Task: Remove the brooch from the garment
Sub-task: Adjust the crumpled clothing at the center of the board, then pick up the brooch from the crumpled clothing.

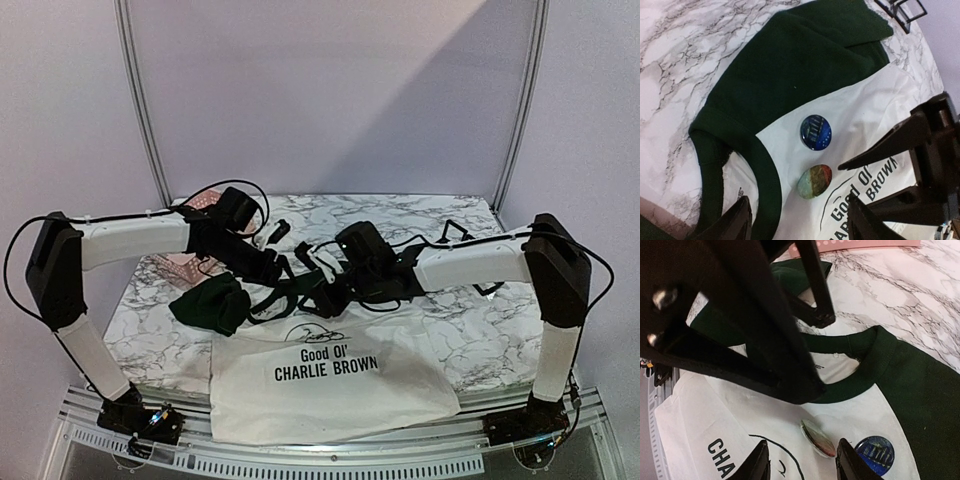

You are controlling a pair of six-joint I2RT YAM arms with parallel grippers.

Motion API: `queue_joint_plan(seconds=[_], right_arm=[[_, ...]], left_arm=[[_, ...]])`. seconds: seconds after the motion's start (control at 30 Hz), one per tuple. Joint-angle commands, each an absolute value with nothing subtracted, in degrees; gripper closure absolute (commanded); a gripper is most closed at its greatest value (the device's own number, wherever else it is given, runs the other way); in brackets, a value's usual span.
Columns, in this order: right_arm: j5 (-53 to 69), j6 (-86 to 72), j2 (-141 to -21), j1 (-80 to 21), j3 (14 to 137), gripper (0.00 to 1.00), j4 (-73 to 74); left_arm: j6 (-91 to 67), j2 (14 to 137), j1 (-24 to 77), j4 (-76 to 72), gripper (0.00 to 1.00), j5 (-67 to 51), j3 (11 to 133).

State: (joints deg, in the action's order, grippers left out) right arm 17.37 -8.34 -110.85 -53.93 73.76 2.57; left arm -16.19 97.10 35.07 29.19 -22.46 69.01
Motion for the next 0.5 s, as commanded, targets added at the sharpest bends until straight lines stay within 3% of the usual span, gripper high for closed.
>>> queue_joint_plan(seconds=[0.0,0.33,0.47], right_arm=[[18.06,-4.33,-115.17,-54.92,77.91,0.58,5.69],[15.39,-0.94,-120.09,-55.05,82.06,0.72,9.32],[14.77,-0.62,-120.82,-55.12,82.44,0.72,10.04]], left_arm=[[-16.44,95.19,33.8,27.77,0.35,-21.78,68.17],[-16.44,94.35,33.51,27.99,0.35,-22.57,68.02],[-16.44,93.89,33.33,27.9,0.35,-22.73,67.82]])
